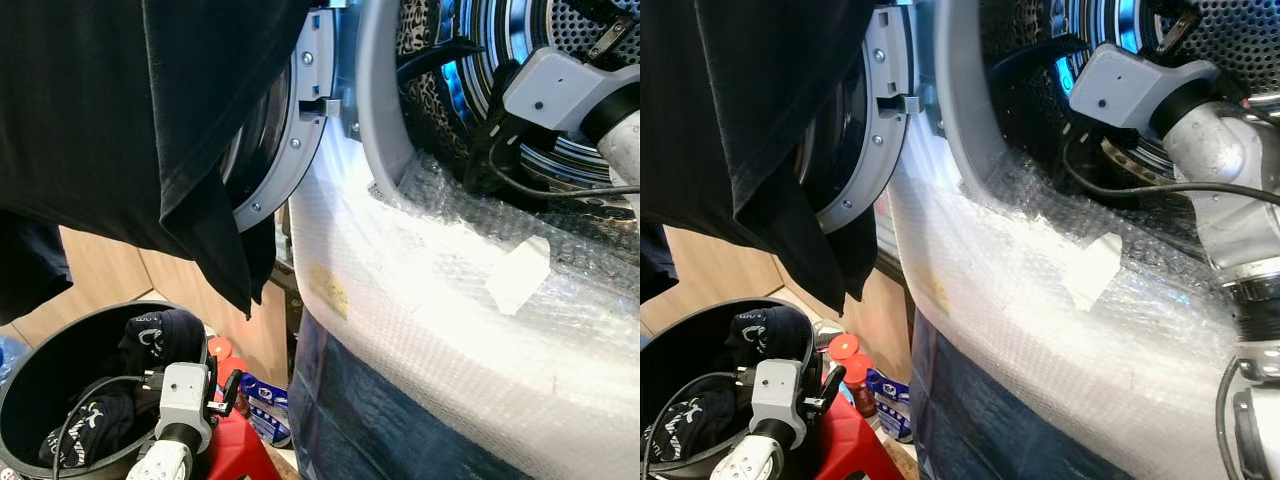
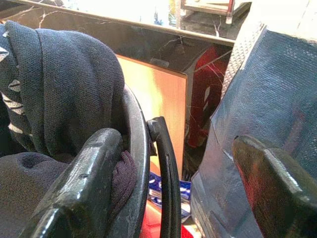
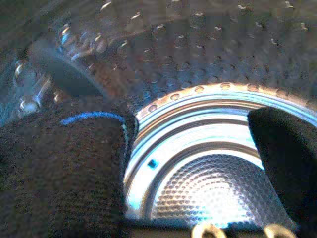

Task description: Clothes washing

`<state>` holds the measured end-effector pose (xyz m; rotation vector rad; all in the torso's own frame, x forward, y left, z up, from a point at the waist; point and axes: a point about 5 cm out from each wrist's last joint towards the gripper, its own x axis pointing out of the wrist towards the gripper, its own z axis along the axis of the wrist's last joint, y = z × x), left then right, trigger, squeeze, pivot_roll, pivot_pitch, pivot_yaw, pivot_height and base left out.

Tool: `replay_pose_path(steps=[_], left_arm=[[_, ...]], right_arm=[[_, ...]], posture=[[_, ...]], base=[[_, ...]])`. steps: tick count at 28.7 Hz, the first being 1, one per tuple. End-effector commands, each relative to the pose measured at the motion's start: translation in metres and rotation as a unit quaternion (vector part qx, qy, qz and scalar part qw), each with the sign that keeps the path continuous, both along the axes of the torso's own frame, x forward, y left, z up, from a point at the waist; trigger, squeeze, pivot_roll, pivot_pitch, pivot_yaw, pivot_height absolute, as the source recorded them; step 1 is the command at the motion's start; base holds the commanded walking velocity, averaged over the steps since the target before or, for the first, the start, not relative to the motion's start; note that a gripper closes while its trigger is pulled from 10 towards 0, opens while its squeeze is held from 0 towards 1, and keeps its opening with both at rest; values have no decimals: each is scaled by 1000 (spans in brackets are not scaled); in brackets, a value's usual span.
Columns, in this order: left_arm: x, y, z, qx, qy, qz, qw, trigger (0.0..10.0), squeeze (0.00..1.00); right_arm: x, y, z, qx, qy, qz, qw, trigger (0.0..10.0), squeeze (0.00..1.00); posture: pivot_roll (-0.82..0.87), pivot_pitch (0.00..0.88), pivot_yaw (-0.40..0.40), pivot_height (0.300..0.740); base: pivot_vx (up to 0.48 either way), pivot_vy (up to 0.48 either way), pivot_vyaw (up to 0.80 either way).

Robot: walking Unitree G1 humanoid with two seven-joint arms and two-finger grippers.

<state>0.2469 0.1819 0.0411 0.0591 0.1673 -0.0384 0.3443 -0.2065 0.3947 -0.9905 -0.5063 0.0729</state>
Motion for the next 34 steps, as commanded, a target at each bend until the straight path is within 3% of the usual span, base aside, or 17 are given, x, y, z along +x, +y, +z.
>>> replay_pose_path(steps=[1, 8, 13, 17, 22, 24, 33, 34], left_arm=[[-3, -11, -10, -11, 24, -24, 999, 10000, 0], [-3, -13, -13, -12, 28, -27, 999, 10000, 0], [-2, -14, -15, -12, 32, -30, 999, 10000, 0], [-1, -15, -15, -12, 32, -33, 999, 10000, 0], [-1, -14, -16, -8, 32, -36, 999, 10000, 0], [-2, -13, -16, -7, 33, -36, 999, 10000, 0], [-2, -12, -16, -4, 32, -37, 999, 10000, 0], [-2, -12, -15, -3, 32, -38, 999, 10000, 0]], right_arm=[[-7, 5, 4, 40, 15, 30, 999, 10000, 0], [-18, 10, -20, 5, 59, 0, 998, 10000, 0], [-24, 3, -27, -24, 18, -77, 997, 10000, 0], [-27, 7, -32, -37, -2, -94, 995, 10000, 0], [-31, 1, -31, -100, -59, -156, 981, 10000, 0], [-31, 0, -32, -107, -62, -162, 979, 10000, 0], [-29, 2, -42, -221, -79, -173, 957, 10000, 0], [-28, 0, -41, -195, -70, -163, 965, 10000, 0]], posture=[[58, 0, -7, 740], [17, 0, -29, 740], [-7, 0, -29, 740], [-6, 0, -28, 740], [-3, 0, -29, 740], [-2, 0, -27, 740], [5, 0, -28, 740], [7, 0, -29, 740]], base=[[0, 0, 0], [0, 0, 0], [0, 0, 0], [0, 0, 0], [0, 0, 0], [0, 0, 0], [0, 0, 0], [0, 0, 0]])
